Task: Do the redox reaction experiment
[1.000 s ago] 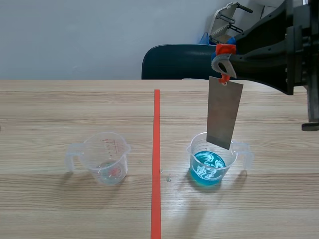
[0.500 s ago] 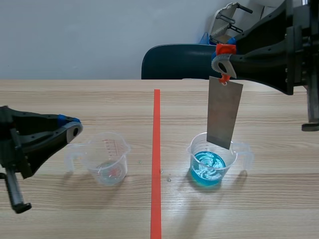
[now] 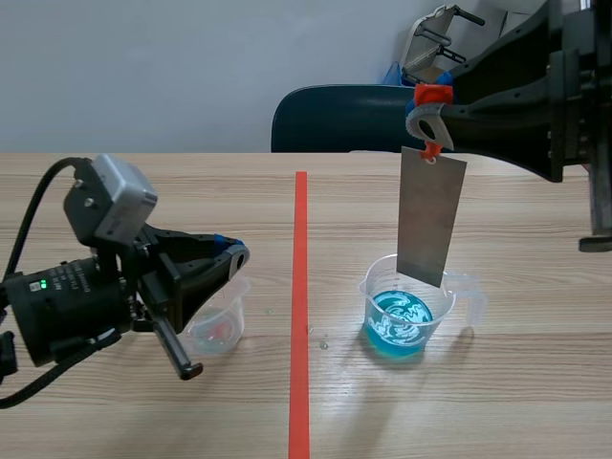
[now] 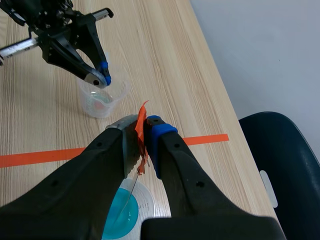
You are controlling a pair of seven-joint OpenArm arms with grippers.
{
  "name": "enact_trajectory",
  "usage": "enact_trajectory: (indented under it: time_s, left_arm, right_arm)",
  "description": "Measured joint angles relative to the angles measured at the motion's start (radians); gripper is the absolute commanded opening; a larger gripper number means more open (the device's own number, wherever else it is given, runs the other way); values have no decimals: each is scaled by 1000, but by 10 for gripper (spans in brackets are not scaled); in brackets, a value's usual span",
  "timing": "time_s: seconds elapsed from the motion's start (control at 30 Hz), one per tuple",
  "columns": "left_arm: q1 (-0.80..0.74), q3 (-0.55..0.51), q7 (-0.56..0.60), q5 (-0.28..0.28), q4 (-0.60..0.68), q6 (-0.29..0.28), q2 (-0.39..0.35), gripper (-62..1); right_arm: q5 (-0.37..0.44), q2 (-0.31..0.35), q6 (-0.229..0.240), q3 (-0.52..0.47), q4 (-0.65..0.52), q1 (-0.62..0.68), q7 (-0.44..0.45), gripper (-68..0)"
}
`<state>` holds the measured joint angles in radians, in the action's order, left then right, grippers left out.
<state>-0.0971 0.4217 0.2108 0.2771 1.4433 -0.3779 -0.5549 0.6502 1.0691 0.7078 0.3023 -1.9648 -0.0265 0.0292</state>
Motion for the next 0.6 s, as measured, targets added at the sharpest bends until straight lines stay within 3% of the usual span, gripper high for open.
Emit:
enact_trajectory:
  time_s: [0.3, 0.53, 0.6]
  left_arm:
    - [115, 69, -1, -49, -128, 3, 124, -582]
    - [161, 110, -17, -52, -151, 3, 194, -582]
    - [164, 119, -21, -77, -151, 3, 215, -582]
  right_arm:
    - [0, 0, 0, 0, 0, 0, 0, -669]
    - [0, 0, 0, 0, 0, 0, 0, -669]
    - [0, 0, 0, 0, 0, 0, 0, -669]
